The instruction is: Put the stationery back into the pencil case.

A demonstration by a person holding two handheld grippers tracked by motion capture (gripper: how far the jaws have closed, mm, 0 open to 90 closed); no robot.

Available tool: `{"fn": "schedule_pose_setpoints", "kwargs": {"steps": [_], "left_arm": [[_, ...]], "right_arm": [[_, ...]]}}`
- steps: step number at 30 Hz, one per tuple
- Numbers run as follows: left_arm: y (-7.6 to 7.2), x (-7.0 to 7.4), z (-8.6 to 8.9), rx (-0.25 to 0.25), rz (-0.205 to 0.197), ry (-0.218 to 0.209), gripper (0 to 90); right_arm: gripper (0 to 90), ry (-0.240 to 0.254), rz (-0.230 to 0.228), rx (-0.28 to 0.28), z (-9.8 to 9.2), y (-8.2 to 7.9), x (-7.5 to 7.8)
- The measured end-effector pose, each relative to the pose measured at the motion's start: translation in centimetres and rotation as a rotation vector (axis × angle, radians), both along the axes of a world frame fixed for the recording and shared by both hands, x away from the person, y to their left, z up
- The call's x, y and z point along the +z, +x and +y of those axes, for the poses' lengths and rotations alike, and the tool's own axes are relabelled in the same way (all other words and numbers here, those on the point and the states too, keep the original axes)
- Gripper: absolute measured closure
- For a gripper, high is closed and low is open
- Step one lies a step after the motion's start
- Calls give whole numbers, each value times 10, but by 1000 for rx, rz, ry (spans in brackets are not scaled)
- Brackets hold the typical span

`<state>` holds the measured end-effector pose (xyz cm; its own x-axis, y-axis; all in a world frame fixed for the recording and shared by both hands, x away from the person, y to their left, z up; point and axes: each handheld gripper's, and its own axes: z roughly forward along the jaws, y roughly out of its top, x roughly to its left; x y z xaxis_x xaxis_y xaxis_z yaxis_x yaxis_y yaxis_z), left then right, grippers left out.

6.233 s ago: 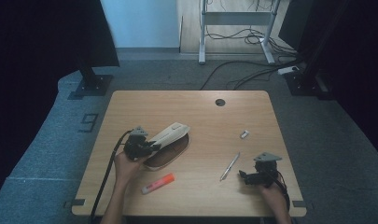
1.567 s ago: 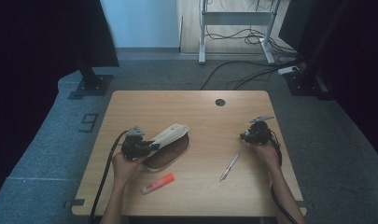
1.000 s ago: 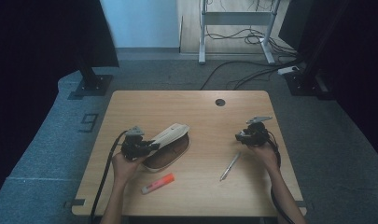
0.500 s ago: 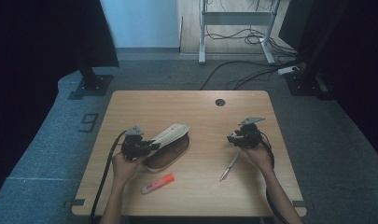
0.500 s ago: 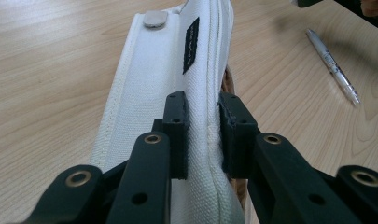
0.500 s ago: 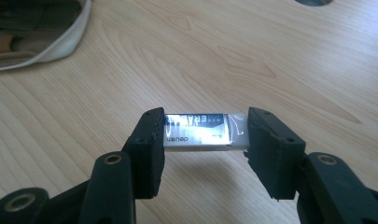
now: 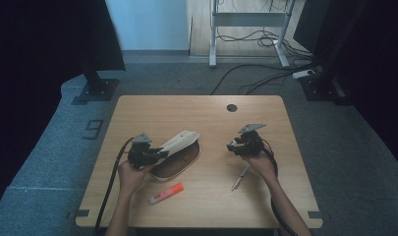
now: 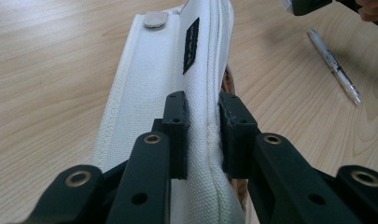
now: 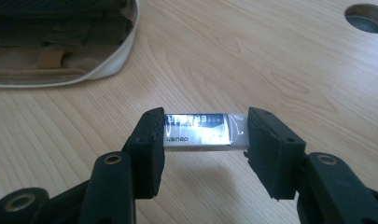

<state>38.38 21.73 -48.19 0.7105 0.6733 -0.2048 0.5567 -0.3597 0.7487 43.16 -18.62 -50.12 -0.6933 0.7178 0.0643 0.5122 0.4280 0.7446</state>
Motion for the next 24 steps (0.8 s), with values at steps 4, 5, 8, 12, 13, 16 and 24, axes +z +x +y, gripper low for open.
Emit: {"fn": "schedule_pose_setpoints", "kwargs": {"steps": [4, 5, 8, 12, 13, 16, 24], "left_arm": [[0, 0, 0, 0, -1, 0, 744], [0, 0, 0, 0, -1, 0, 744], [0, 0, 0, 0, -1, 0, 744], [0, 0, 0, -1, -2, 0, 744], [0, 0, 0, -1, -2, 1, 744], [0, 0, 0, -2, -2, 1, 744], [-1, 0, 0, -7, -4, 5, 744]], "right_arm": [[473, 5, -1, 14, 10, 0, 1], [473, 4, -1, 20, 12, 0, 1], [473, 4, -3, 34, 20, 1, 2], [473, 2, -3, 48, 30, 1, 1], [473, 2, -5, 53, 32, 2, 1], [473, 1, -3, 65, 40, 2, 1], [473, -8, 0, 97, 60, 3, 0]]}}
